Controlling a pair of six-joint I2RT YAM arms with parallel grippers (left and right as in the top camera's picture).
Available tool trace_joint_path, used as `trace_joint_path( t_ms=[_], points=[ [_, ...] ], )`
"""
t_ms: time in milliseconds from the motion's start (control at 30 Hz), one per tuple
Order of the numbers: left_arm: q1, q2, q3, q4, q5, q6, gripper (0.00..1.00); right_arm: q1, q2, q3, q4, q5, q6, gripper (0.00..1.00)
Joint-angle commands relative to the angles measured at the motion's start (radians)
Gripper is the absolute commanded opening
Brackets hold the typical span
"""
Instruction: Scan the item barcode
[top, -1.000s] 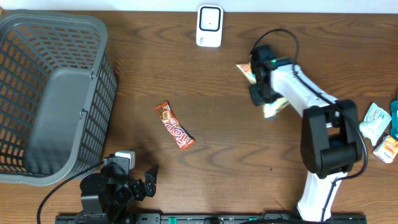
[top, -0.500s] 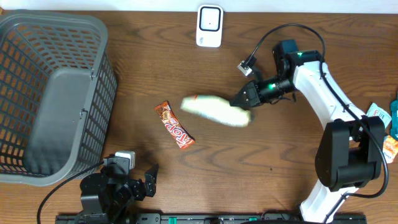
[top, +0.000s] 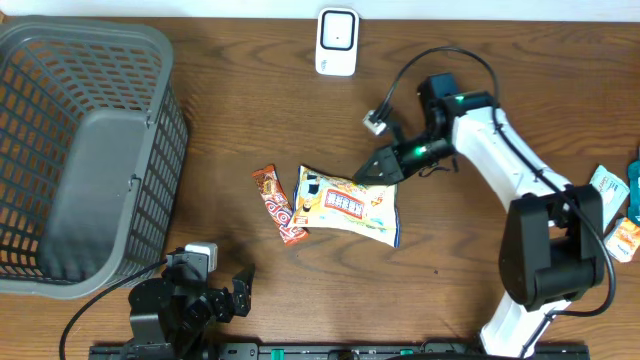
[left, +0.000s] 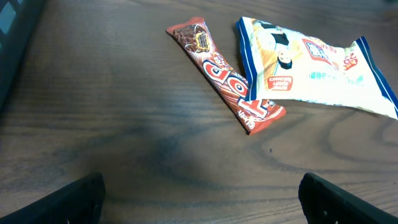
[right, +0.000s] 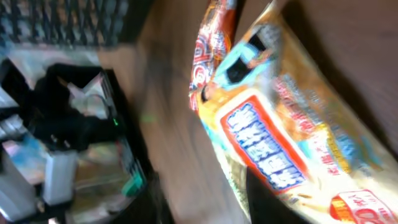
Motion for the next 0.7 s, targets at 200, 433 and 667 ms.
trace_joint_path(
  t_ms=[200, 433, 667],
  points=[
    [-0.003, -0.002, 0.001, -0.003, -0.010, 0.006, 0.99, 0.306, -0.140, -0.006, 0.029, 0.860, 0.185, 0.99],
    [-0.003, -0.002, 0.001, -0.003, -0.010, 0.006, 0.99, 0.531, -0.057, -0.022, 0.145, 1.208, 0.267, 0.99],
    [-0.003, -0.002, 0.001, -0.003, -0.010, 0.006, 0.99, 0.557, 0.069, -0.023, 0.141, 1.233, 0.309, 0.99]
  ],
)
